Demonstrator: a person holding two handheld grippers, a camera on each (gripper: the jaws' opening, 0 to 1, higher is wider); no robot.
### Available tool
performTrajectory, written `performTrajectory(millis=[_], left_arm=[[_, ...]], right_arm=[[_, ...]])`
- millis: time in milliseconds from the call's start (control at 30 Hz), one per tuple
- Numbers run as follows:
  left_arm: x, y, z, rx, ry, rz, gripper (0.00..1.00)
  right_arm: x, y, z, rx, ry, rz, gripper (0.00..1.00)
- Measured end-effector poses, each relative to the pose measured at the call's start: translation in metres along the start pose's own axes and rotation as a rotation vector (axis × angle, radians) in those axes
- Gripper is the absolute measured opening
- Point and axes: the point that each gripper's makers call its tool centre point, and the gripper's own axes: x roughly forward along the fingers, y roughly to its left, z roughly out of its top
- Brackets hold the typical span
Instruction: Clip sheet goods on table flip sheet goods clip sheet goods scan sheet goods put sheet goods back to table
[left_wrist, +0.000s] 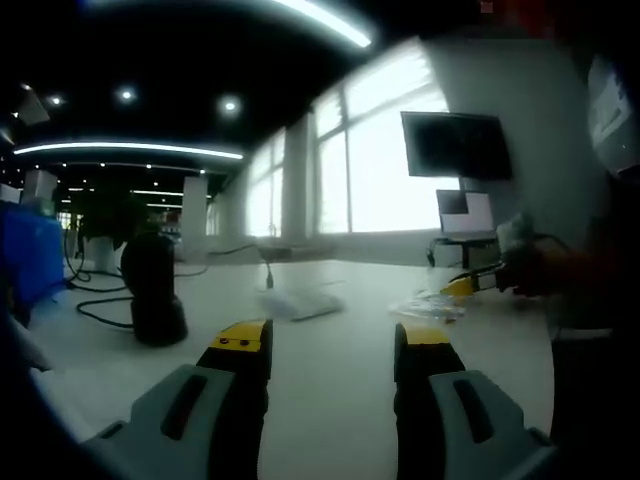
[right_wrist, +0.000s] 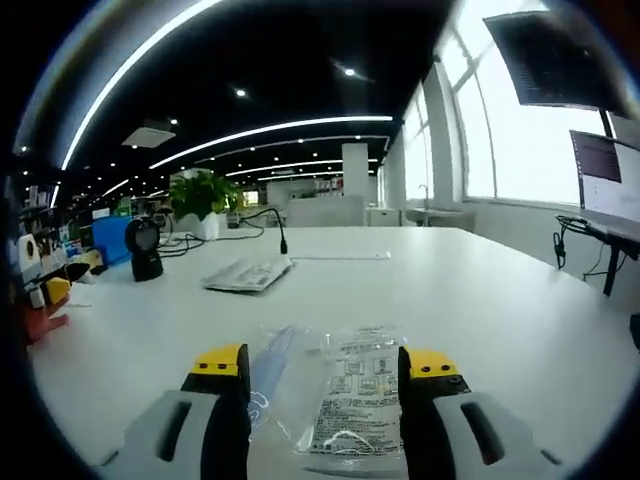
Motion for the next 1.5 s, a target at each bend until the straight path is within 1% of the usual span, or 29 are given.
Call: performTrajectory(millis=[167, 333, 500, 800, 967, 1100, 1267, 1500], left_arm=[[0.0, 0.0, 0.001, -0.001, -0.003, 0.0, 0.41], [0.0, 0.0, 0.001, -0.004, -0.006, 0.0, 0.41], [-0.001, 0.0, 0.002, -0.006, -0.009, -0.002, 0.41], [-0.001, 0.0, 0.002, -0.008, -0.014, -0.005, 0.41], [-0.001, 0.0, 0.003, -0.01, -0.015, -0.004, 0.41], [-0.001, 0.0, 0.003, -0.009, -0.014, -0.004, 0.41], [-0.001, 0.0, 0.003, -0.008, -0.014, -0.004, 0.41], [-0.001, 0.0, 0.002, -0.006, -0.014, -0.003, 0.41]], right_arm=[[0.0, -0.006, 0.002, -0.001, 0.004, 0.011, 0.55], [0.002, -0.016, 0.009, 0.01, -0.005, 0.01, 0.54], [0.004, -0.025, 0.012, -0.015, 0.002, 0.012, 0.53], [0.002, -0.03, 0.018, -0.021, 0.006, 0.031, 0.52], [0.001, -0.032, 0.023, 0.003, 0.001, 0.059, 0.51], [0.002, -0.035, 0.024, -0.029, 0.013, 0.073, 0.5], [0.004, -0.042, 0.031, -0.036, 0.02, 0.084, 0.48], [0.011, -0.049, 0.032, -0.061, 0.038, 0.084, 0.45]])
